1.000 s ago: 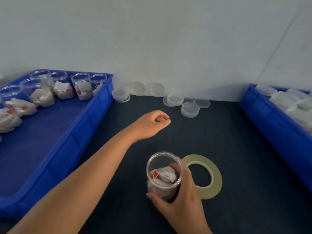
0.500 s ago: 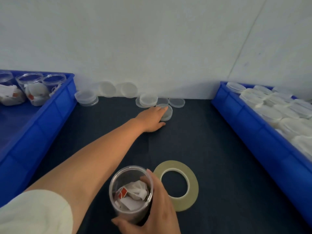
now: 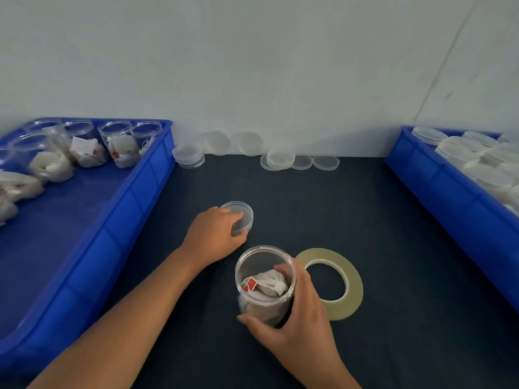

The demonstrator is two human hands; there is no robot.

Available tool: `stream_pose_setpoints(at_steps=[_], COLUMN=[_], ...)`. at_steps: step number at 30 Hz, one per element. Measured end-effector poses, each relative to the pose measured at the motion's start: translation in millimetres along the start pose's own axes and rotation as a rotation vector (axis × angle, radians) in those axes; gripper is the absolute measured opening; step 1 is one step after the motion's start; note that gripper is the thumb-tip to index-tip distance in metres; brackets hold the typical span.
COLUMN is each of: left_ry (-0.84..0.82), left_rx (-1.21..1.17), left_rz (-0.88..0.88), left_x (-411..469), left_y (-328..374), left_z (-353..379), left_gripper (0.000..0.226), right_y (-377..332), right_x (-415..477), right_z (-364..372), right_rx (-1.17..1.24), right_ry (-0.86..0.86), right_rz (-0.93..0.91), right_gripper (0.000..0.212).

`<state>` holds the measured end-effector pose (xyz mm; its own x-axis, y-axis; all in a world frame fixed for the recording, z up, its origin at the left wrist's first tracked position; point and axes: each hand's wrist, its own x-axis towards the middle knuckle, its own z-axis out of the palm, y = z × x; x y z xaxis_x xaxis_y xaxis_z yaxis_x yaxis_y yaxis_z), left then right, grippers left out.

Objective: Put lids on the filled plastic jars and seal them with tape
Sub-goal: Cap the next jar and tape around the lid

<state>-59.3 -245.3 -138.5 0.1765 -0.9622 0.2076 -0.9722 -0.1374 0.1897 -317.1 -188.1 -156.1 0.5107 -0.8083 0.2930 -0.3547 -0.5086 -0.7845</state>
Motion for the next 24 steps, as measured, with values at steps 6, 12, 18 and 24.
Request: stream_pose_setpoints(at_steps=[6,12,18,24], left_ry=[0.009,0.026,0.204,0.320], left_rx=[-0.431,-0.419,-0.663,-1.226], left_rz=[-0.325,-0.316,-0.353,-0.423], left_x=[-39.0,-50.2,-52.5,-78.6], left_y=[-36.5,-47.9,-35.5,-4.6], left_z=[-14.1,-18.3,-41.6,-71.6], left_gripper=[0.034,0.012,0.013,0.038], right_y=[-4.4,-4.3,-5.3,-5.2], right_x=[-1.7,-3.7,-3.4,-4.5], right_z=[0.3,-0.5,-1.5,-0.6], right_rx=[0.021,0.010,0.006,0.002], right_ry=[0.040,0.043,0.041,0.055], right_rz=[-0.015,-0.007,-0.005,-0.011], right_gripper=[0.099,0.099,0.100,0.098])
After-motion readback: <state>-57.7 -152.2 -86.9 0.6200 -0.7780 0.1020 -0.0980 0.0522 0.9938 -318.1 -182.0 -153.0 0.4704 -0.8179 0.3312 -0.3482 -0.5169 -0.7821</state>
